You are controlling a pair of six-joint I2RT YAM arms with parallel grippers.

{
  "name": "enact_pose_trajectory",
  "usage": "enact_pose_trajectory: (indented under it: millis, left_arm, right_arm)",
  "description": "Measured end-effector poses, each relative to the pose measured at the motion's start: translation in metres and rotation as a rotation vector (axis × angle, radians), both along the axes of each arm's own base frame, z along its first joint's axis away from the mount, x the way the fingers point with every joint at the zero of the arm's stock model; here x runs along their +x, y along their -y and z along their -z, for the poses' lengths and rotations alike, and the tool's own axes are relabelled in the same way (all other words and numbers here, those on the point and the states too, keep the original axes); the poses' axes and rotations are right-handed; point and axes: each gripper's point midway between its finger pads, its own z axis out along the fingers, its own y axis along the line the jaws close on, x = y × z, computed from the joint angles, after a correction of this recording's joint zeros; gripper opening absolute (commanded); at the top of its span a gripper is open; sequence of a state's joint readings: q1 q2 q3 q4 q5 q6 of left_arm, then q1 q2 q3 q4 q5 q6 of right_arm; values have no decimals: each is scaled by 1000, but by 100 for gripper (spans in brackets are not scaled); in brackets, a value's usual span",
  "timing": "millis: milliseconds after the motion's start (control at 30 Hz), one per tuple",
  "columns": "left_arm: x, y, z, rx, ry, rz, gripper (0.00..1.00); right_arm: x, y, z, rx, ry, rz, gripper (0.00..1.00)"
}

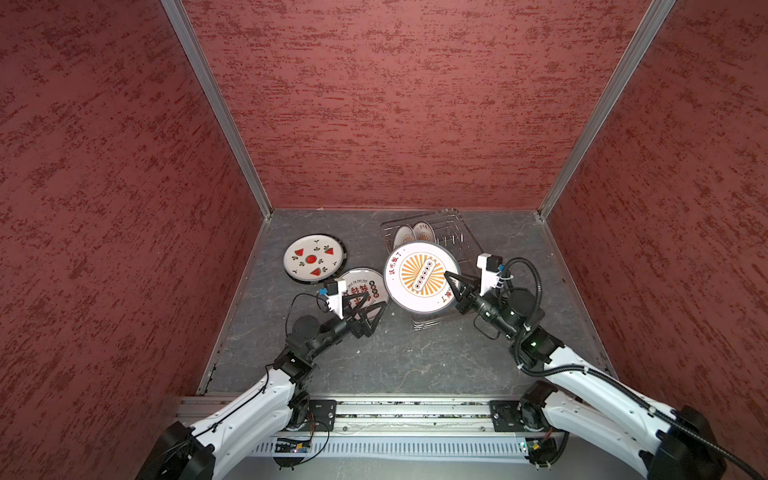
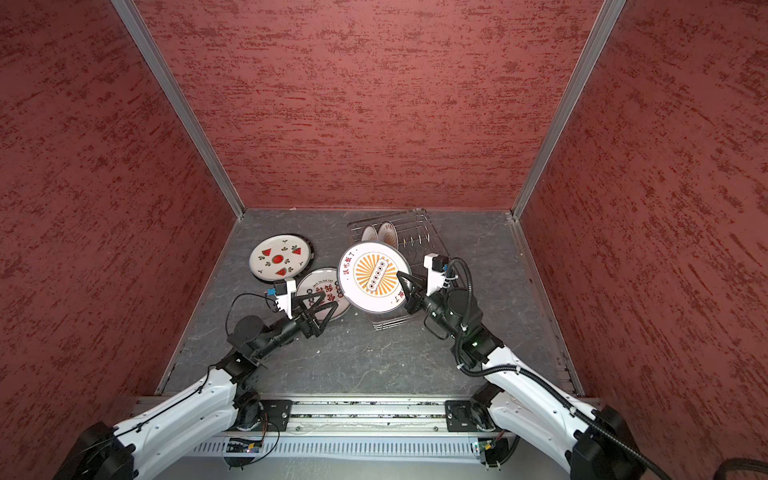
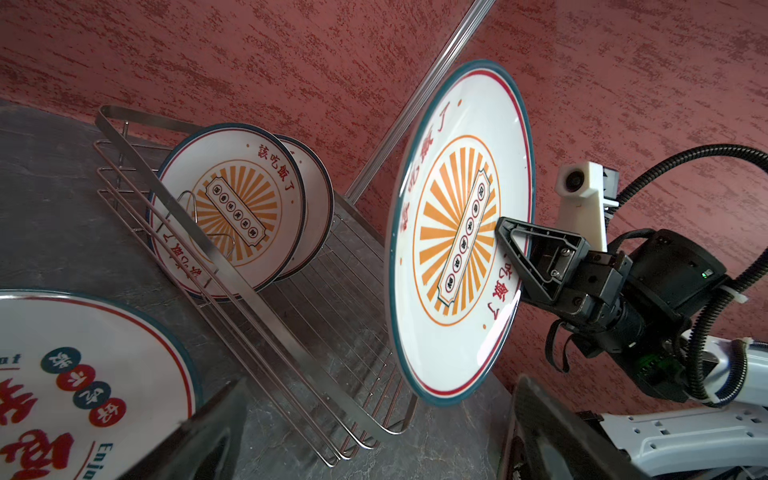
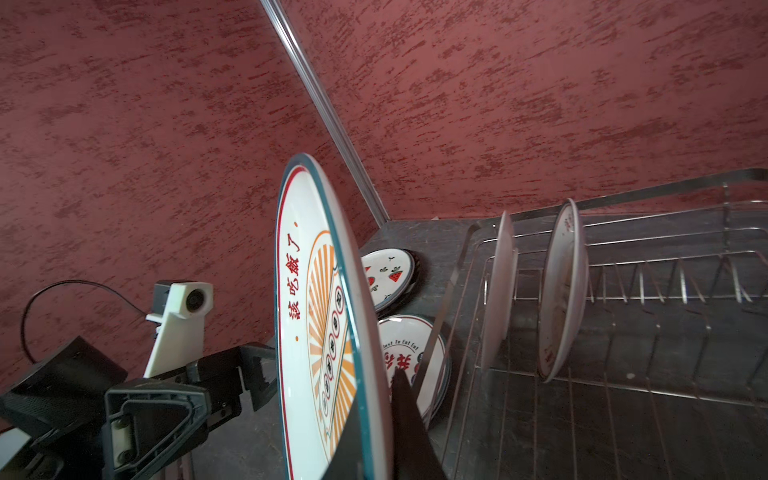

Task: Unload the plates from the dish rack
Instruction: 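Carry the sunburst plate toward the left gripper while the left gripper reaches for it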

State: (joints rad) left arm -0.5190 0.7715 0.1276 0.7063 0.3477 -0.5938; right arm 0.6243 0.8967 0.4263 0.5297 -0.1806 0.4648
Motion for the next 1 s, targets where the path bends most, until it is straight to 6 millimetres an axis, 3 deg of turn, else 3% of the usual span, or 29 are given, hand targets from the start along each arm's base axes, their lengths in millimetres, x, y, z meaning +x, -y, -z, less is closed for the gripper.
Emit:
enact_pose_trajectory:
  millis: [167,333,433,533,733,1000]
  left_arm:
    - [-2,-1,2,-19,-8,12,96]
    - [-4,-1,-3,-39,3,21,65]
    - [-5,-2,-4,-49,1,21,45]
    - [-5,-3,-5,-60,-1,21,42]
    - [-5,-3,-5,-66,-12,19,23]
    - [-4,-1,5,-60,-60,30,14]
  right_arm:
    - [0,-19,11,24,-22,-92,0]
    - [3,-36,34,15,-86,-168,0]
    - [2,-41,38,20,-95,-197,0]
    - [1,-43,35,32,-85,-215,0]
    - [0,-49,28,47,-68,-247,0]
    - [2,-48,27,42,-61,-237,0]
